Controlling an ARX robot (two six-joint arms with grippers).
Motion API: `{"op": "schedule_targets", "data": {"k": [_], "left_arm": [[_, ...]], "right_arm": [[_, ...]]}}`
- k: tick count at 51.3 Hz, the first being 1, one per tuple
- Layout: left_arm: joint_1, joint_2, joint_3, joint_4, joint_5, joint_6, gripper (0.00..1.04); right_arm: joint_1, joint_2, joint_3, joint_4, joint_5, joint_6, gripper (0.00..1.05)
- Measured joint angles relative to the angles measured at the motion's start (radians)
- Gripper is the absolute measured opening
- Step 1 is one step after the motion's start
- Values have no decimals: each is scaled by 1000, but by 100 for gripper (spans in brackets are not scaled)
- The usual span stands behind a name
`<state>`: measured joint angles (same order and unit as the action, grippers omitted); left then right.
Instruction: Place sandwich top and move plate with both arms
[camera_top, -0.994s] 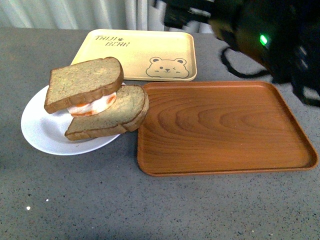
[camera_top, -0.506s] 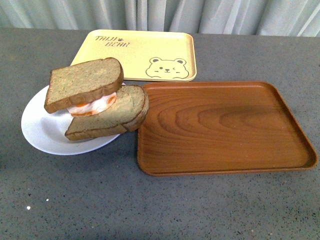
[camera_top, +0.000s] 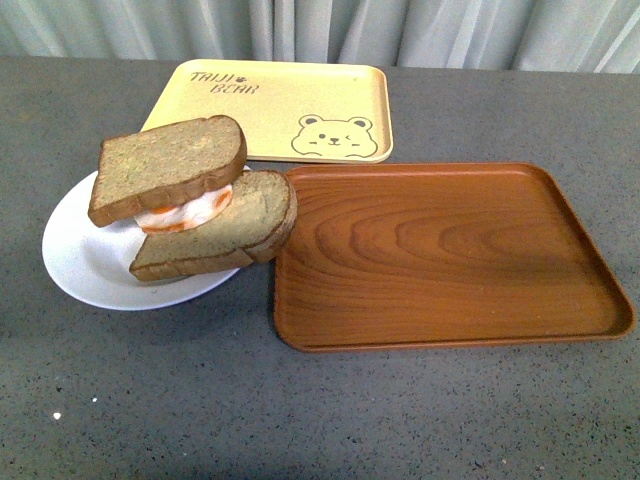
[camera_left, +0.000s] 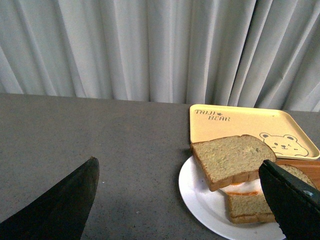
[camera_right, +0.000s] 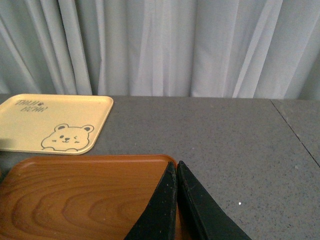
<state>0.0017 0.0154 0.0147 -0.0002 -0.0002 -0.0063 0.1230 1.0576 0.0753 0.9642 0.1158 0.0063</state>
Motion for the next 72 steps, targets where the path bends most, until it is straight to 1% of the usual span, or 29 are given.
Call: {"op": "schedule_targets", "data": {"k": [9, 11, 13, 18, 33, 52, 72], "left_arm": [[0, 0, 0, 0, 0, 0, 96], [0, 0, 0, 0, 0, 0, 96], [0, 0, 0, 0, 0, 0, 96], [0, 0, 0, 0, 0, 0, 96], [0, 0, 0, 0, 0, 0, 96], [0, 0, 0, 0, 0, 0, 96], [0, 0, 0, 0, 0, 0, 96]], "right_arm": [[-35, -152, -37, -114, -33, 0, 2], [-67, -186, -43, -144, -87, 0, 2], [-94, -221, -48, -172, -109, 0, 2], [-117, -285, -52, -226, -109, 0, 2], [-119, -499, -53, -416, -114, 0, 2], [-119, -695, -54, -603, -114, 0, 2], [-119, -822, -54, -727, -114, 0, 2]]}}
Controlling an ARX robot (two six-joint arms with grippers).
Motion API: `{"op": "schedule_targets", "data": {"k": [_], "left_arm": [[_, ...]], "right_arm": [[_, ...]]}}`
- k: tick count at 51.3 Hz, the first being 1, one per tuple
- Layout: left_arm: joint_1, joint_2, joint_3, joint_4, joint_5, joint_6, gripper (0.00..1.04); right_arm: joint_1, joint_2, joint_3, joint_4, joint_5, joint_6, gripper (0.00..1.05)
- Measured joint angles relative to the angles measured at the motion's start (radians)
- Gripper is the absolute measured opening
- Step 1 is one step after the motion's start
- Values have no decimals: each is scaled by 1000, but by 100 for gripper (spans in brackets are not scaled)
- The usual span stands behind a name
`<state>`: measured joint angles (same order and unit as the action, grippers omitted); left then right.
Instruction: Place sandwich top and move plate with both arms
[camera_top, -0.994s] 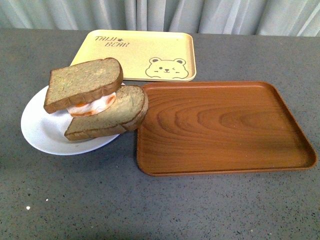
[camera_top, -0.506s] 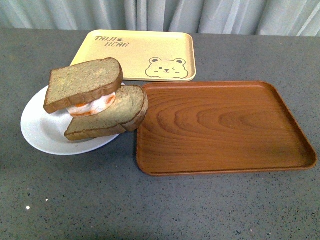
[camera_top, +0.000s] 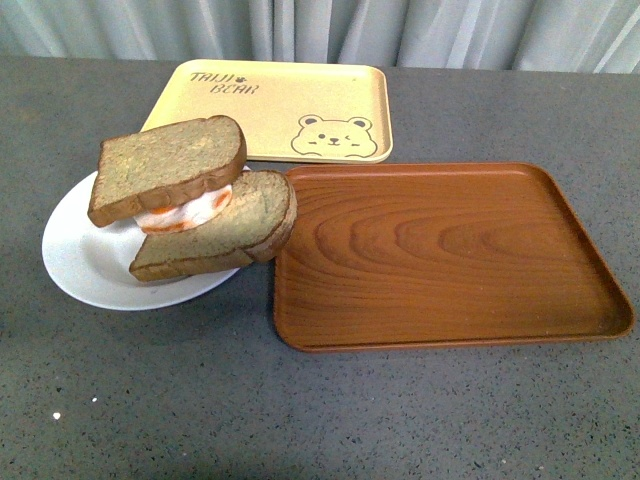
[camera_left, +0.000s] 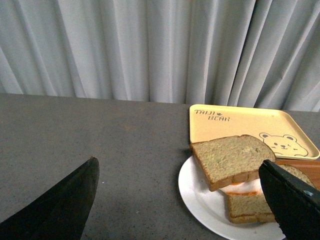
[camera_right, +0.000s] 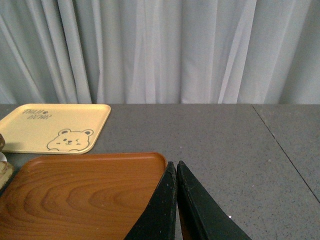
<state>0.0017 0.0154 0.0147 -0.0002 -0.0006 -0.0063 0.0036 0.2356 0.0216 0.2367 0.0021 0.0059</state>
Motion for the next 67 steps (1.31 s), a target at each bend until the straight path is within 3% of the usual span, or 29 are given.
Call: {"op": "schedule_targets", "data": {"k": [9, 14, 26, 29, 33, 35, 43, 53, 67], "left_arm": [[0, 0, 0, 0, 0, 0, 96], [0, 0, 0, 0, 0, 0, 96], [0, 0, 0, 0, 0, 0, 96], [0, 0, 0, 0, 0, 0, 96], [69, 189, 119, -262, 243, -148, 96], [96, 365, 174, -299, 334, -251, 96], [146, 798, 238, -45, 416, -447, 96], [188, 1186, 276, 287, 420, -576, 96], [201, 1630, 294, 607, 389, -679, 96]], "right_arm": [[0, -57, 0, -57, 0, 0, 2], [0, -205, 0, -226, -2, 0, 2], [0, -228, 0, -235, -2, 0, 2], [0, -229, 0, -235, -2, -1, 12], [0, -229, 0, -235, -1, -1, 29], [0, -230, 0, -235, -3, -1, 38], [0, -230, 0, -235, -2, -1, 63], [0, -230, 0, -235, -3, -1, 94], [0, -230, 0, -235, -2, -1, 96]]}}
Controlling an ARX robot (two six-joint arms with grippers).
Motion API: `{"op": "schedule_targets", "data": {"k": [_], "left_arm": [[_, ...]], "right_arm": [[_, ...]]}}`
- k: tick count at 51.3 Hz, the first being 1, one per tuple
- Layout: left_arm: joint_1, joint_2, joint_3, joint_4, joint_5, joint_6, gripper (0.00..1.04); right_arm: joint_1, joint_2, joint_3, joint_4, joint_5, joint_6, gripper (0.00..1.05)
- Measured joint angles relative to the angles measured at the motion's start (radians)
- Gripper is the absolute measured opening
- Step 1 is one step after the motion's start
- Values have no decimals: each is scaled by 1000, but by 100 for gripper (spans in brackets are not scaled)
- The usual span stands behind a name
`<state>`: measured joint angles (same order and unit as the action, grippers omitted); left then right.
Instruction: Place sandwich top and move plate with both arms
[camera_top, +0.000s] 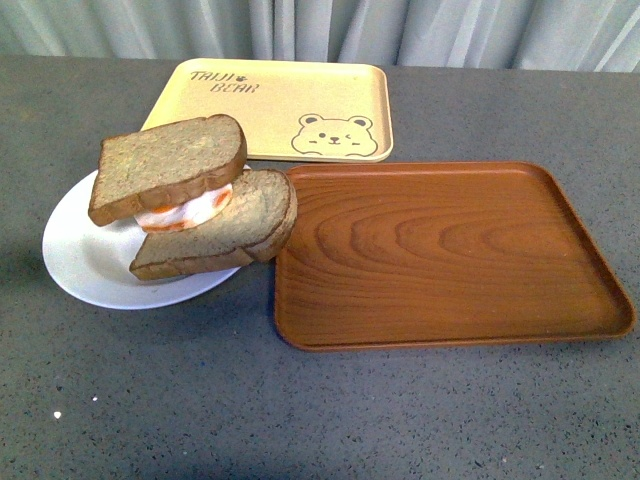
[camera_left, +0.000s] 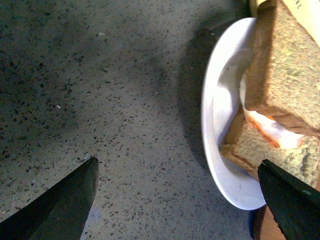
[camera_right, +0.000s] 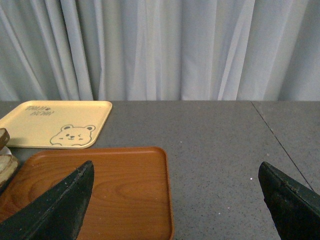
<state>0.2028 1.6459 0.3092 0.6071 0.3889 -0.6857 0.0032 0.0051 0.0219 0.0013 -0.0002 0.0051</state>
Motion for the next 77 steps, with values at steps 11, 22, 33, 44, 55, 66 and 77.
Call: {"op": "schedule_targets", "data": {"k": [11, 22, 33, 44, 55, 66, 77], "left_arm": [[-50, 160, 32, 113, -27, -76, 96], [-110, 234, 69, 175, -53, -133, 96], [-151, 278, 96, 217, -73, -190, 96], [-183, 319, 108, 271, -83, -238, 96], [-193, 370, 111, 315, -89, -299, 61], [-213, 396, 113, 344, -66, -339, 22], [-216, 399, 113, 368, -43, -391, 3]], "right_arm": [[0, 0, 0, 0, 0, 0, 96], [0, 0, 0, 0, 0, 0, 96], [0, 0, 0, 0, 0, 0, 96], [0, 0, 0, 0, 0, 0, 96], [0, 0, 0, 0, 0, 0, 96], [0, 0, 0, 0, 0, 0, 96], [0, 0, 0, 0, 0, 0, 96]]}}
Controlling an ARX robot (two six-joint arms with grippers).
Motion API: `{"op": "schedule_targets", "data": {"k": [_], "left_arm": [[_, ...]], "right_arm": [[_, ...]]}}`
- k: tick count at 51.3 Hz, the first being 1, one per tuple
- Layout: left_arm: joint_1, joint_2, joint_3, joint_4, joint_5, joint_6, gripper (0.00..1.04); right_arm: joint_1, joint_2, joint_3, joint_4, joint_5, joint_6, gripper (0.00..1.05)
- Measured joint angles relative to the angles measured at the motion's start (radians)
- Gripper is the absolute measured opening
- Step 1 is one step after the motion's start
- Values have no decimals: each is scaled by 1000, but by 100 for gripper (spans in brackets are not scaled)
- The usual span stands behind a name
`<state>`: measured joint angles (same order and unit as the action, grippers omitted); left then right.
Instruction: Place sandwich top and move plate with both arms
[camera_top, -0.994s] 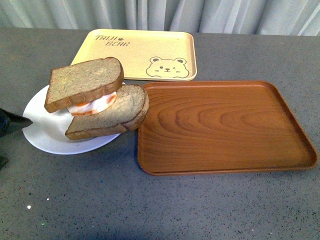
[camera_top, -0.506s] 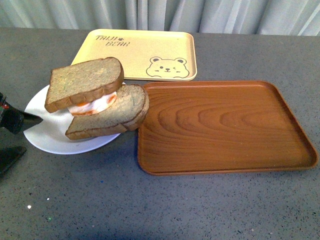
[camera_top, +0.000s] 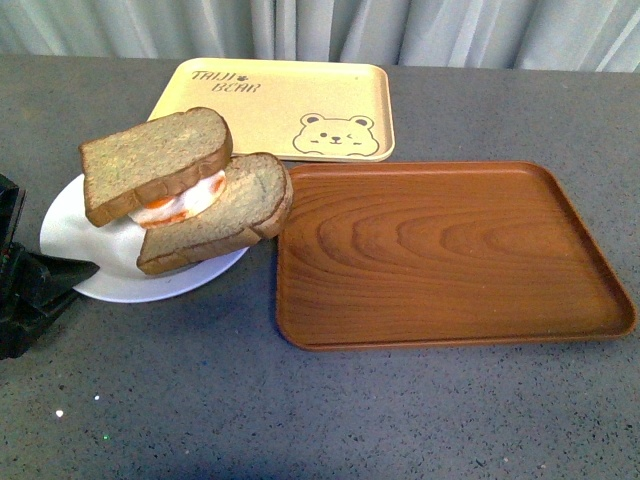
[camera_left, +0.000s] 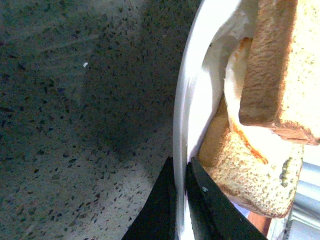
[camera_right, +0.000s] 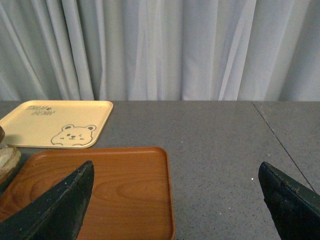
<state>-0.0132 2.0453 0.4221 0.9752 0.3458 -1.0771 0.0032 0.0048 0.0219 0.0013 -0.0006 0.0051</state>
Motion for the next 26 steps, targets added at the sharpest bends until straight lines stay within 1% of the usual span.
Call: {"op": "schedule_targets", "data": {"k": [13, 26], "left_arm": [[0, -7, -14, 40, 23, -29, 3], [22, -71, -63, 89, 86, -55, 2]], "right_arm": [[0, 0, 0, 0, 0, 0, 96], [0, 0, 0, 0, 0, 0, 96]]}}
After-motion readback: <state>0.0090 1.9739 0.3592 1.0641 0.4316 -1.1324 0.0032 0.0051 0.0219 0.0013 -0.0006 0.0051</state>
